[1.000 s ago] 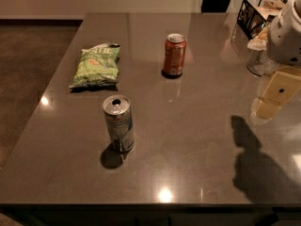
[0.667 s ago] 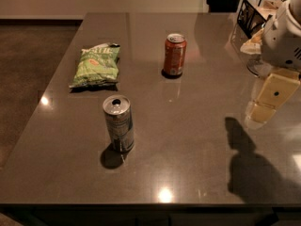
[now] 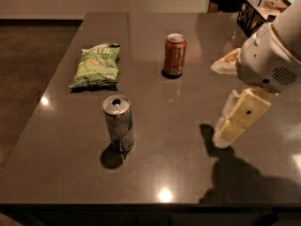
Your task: Knock redbull can over
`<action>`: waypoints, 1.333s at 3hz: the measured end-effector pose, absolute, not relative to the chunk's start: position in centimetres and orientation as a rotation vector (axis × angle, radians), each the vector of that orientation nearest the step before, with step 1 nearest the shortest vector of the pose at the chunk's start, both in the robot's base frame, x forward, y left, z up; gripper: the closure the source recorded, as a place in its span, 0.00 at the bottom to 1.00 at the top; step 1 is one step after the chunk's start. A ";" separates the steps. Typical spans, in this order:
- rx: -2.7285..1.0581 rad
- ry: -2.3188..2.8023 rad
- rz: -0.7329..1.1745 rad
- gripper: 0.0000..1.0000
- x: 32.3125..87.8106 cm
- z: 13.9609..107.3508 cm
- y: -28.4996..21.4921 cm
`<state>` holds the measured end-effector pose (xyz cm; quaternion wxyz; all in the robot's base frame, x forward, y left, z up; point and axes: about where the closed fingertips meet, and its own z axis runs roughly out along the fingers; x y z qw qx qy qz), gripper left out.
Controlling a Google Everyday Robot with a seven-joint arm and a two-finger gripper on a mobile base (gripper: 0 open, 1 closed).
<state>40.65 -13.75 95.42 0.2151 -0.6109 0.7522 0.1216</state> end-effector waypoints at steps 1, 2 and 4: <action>-1.640 1.910 0.519 0.00 39.8 95.2 -7.2; -1.603 1.825 0.622 0.00 39.7 95.2 -3.2; -1.565 1.782 0.736 0.00 39.6 92.2 1.6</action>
Offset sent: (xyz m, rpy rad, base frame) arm -0.0085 0.1498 -0.0042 0.4454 -0.0244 0.1265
